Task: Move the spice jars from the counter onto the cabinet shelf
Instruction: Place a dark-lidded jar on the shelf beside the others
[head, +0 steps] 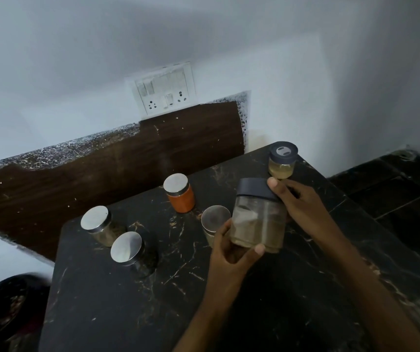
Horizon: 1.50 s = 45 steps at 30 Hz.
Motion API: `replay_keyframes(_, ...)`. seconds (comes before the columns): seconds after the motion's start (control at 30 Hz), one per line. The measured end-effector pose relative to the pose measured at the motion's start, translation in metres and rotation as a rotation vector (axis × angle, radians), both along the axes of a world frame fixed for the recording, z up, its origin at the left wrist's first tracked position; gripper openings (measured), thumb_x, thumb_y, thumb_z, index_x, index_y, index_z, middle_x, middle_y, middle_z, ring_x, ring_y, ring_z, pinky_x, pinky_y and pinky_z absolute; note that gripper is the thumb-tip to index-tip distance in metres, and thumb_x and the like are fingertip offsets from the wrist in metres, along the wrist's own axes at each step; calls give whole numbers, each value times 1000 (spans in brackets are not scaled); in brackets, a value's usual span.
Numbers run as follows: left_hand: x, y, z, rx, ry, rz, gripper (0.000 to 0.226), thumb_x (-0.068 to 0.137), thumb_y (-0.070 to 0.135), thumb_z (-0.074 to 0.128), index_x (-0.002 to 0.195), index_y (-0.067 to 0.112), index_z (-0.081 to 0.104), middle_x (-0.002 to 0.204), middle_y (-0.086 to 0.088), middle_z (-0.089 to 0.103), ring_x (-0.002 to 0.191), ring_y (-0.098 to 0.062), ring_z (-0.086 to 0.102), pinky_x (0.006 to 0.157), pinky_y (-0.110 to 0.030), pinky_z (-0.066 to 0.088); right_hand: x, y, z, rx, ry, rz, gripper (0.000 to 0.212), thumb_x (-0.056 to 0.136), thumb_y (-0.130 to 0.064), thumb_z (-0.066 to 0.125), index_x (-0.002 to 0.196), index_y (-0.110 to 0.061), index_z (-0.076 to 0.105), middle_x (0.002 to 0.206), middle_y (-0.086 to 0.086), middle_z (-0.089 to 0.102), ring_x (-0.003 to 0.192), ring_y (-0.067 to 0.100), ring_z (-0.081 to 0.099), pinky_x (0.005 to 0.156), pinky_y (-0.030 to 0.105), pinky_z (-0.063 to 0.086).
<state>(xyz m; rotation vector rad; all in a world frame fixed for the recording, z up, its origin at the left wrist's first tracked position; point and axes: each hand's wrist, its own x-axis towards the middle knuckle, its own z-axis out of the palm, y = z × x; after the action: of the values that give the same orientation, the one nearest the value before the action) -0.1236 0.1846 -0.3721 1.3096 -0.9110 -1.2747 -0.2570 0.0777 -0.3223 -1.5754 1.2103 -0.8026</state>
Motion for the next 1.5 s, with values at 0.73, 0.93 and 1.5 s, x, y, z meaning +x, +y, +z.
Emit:
replay_keyframes(0.73, 13, 3, 13, 147, 212, -14, 115, 23, 68, 83, 123, 23, 48, 109, -7, 70, 97, -23, 69, 79, -30, 50, 0, 16, 7, -61, -414, 144, 24, 75, -30, 56, 98, -31, 58, 103, -8, 61, 85, -9, 62, 71, 11, 52)
replay_keyframes(0.93, 13, 6, 23, 169, 394, -122, 93, 41, 54, 81, 122, 25, 46, 109, -11, 70, 102, -28, 67, 80, -32, 55, 0, 12, 4, 32, -583, 138, 17, 78, -19, 61, 94, -25, 63, 92, -10, 69, 90, 5, 65, 76, 17, 53)
replay_keyframes(1.5, 7, 9, 30, 242, 634, -176, 112, 24, 48, 92, 123, 28, 44, 112, -17, 68, 100, -36, 66, 78, -39, 57, 0, 8, -5, 99, -607, 193, 27, 73, -24, 56, 99, -24, 65, 100, -5, 69, 92, 6, 67, 73, 19, 54)
